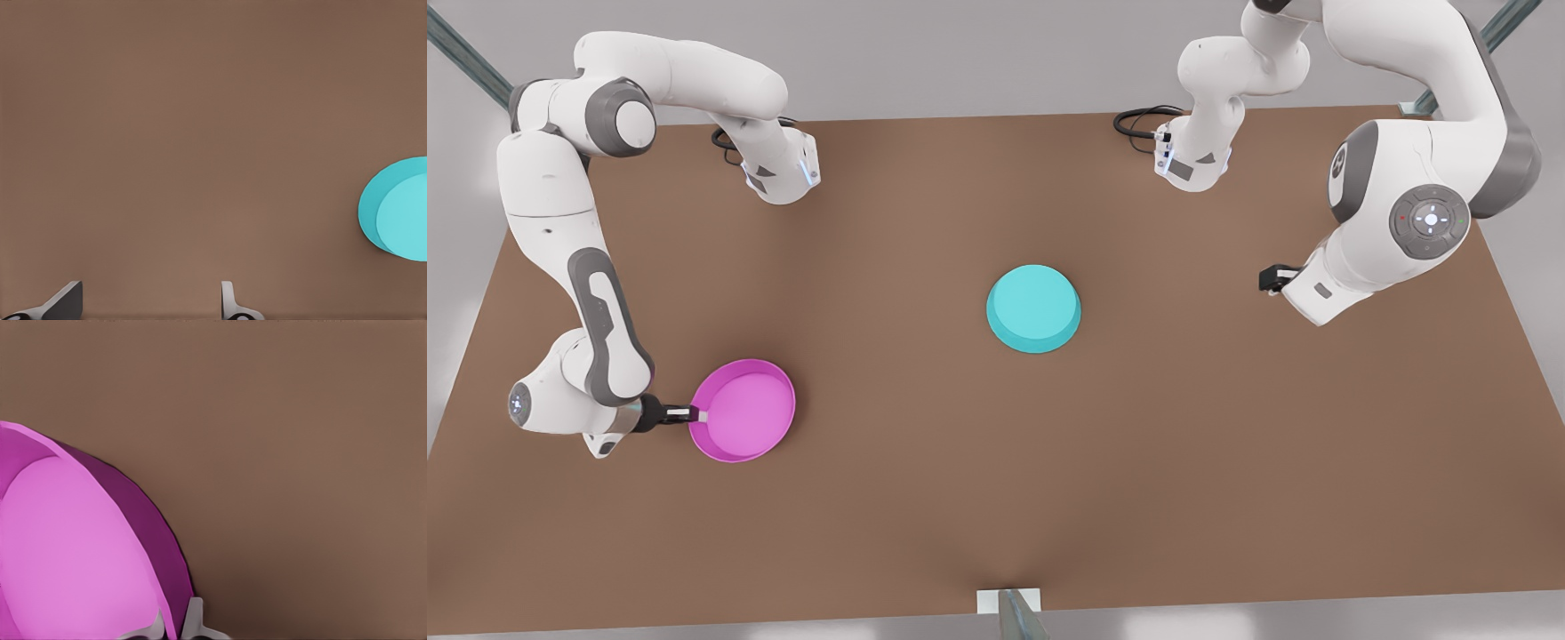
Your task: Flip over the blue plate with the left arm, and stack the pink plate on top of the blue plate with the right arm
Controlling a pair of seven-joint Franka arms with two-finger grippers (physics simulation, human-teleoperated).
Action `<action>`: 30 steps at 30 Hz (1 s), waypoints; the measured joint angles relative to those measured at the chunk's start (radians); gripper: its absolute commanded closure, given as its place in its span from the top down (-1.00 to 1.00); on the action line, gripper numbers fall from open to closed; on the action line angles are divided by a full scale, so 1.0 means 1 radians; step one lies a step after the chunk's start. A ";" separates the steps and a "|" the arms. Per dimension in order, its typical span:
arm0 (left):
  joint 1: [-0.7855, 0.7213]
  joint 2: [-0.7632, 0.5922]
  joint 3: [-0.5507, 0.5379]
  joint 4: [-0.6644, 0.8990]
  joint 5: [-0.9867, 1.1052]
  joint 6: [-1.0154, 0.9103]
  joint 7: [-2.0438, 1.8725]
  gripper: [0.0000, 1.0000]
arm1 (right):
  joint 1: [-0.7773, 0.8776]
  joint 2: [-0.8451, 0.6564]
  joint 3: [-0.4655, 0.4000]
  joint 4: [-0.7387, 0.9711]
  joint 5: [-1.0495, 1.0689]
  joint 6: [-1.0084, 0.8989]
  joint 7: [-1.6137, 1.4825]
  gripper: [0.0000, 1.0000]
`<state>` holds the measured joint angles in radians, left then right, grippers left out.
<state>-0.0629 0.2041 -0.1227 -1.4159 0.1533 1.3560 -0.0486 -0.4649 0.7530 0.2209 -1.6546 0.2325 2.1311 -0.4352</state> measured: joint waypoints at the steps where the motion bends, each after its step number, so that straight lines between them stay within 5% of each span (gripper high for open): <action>1: 0.000 0.000 0.000 0.000 0.000 0.000 0.000 1.00 | 0.000 0.000 0.000 0.000 0.000 0.000 0.000 -0.57; 13: -0.006 0.000 0.000 0.000 0.000 -0.006 -0.016 1.00 | 0.006 -0.014 0.007 0.004 0.001 -0.051 0.005 -0.57; 22: -0.011 0.000 0.000 0.000 0.000 -0.012 -0.016 1.00 | 0.006 -0.043 0.212 0.056 -0.006 -0.125 0.054 -0.57; 30: -0.004 0.000 0.000 0.000 0.000 -0.012 -0.013 1.00 | 0.238 -0.044 0.223 0.050 -0.011 -0.100 0.069 -0.57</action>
<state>-0.0671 0.2041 -0.1227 -1.4159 0.1533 1.3438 -0.0615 -0.2267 0.7088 0.4435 -1.6048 0.2215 2.0313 -0.3658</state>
